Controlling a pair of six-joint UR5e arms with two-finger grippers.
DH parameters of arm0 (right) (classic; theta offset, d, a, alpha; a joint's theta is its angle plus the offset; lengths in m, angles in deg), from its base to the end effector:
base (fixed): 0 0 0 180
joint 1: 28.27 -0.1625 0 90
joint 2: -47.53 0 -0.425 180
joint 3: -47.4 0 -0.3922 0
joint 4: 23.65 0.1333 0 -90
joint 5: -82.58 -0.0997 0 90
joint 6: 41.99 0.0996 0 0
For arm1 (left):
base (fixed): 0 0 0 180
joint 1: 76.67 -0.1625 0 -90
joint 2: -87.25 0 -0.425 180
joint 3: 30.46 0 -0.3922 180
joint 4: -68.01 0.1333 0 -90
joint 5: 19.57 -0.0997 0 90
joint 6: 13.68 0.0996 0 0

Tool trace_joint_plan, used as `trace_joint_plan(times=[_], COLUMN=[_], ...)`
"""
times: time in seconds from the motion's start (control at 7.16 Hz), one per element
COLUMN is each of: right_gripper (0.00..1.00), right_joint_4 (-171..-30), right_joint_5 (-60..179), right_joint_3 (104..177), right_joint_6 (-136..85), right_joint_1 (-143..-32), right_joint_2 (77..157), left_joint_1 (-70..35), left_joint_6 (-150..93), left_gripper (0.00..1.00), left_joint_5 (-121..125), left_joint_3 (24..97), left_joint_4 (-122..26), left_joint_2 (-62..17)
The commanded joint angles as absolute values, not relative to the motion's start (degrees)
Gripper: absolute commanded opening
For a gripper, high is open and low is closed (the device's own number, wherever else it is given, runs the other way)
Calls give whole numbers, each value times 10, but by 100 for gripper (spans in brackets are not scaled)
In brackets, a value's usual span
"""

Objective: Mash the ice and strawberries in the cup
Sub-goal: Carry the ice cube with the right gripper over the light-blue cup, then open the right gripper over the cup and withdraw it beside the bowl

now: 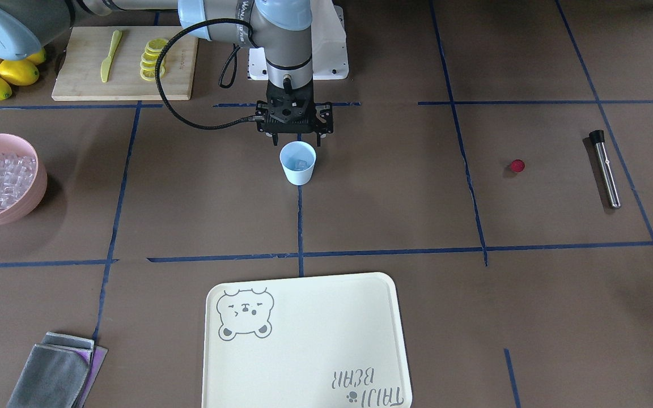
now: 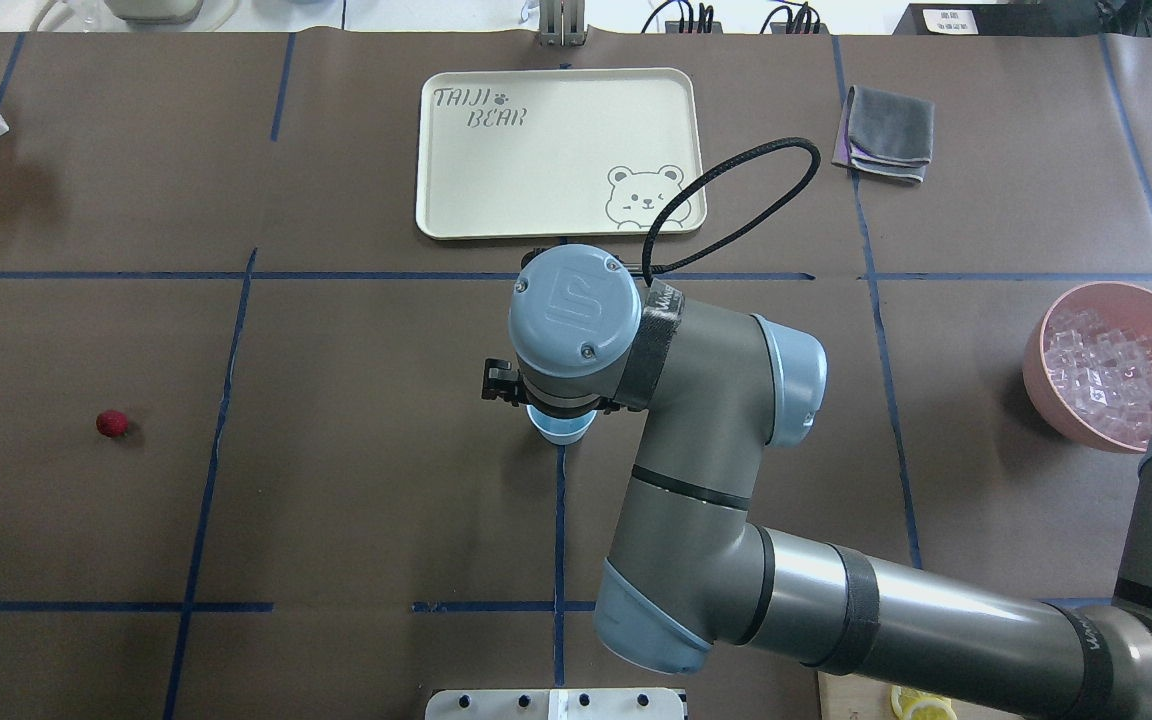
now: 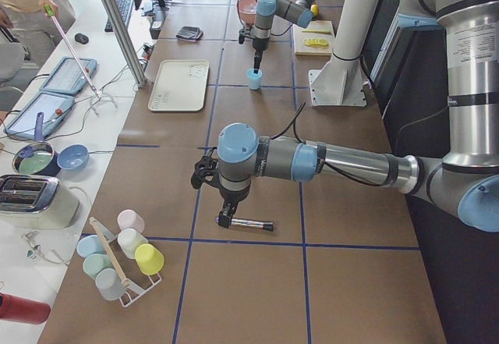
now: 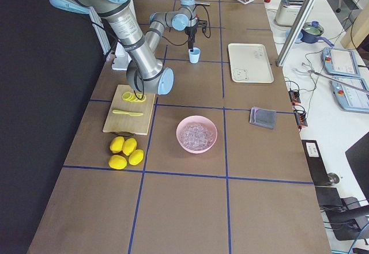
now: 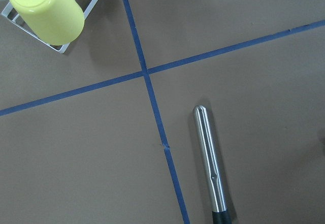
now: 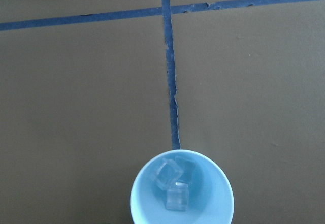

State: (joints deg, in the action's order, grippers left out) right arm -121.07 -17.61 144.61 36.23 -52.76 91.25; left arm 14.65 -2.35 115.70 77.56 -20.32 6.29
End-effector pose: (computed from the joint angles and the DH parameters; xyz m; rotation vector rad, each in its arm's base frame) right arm -0.5711 -0.3873 0.1372 0.0899 -0.8149 0.1378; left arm -0.0724 -0.4269 0.5778 0.2075 0.7724 0.2157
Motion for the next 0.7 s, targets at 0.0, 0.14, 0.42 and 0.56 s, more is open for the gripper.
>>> trace_joint_plan(times=[0.0,0.14,0.42,0.56], right_gripper=[99,99,99,99], right_joint_4=[-1212,-1215,-1214,-1214], right_joint_5=[-189,-239,-351,-387], right_joint_3=[1453,1453,1461,1485], right_joint_6=[351,300,130,13], right_joint_1=[-571,-630,-773,-843], right_joint_2=[912,922,990,1050], left_joint_1=[146,146,146,146], left_joint_6=[-23,-23,-28,-28], left_gripper=[100,100,100,100], left_joint_5=[1156,1156,1151,1152], left_joint_3=[776,776,773,774], left_joint_4=[-203,-203,-197,-196], left_joint_2=[63,63,61,60])
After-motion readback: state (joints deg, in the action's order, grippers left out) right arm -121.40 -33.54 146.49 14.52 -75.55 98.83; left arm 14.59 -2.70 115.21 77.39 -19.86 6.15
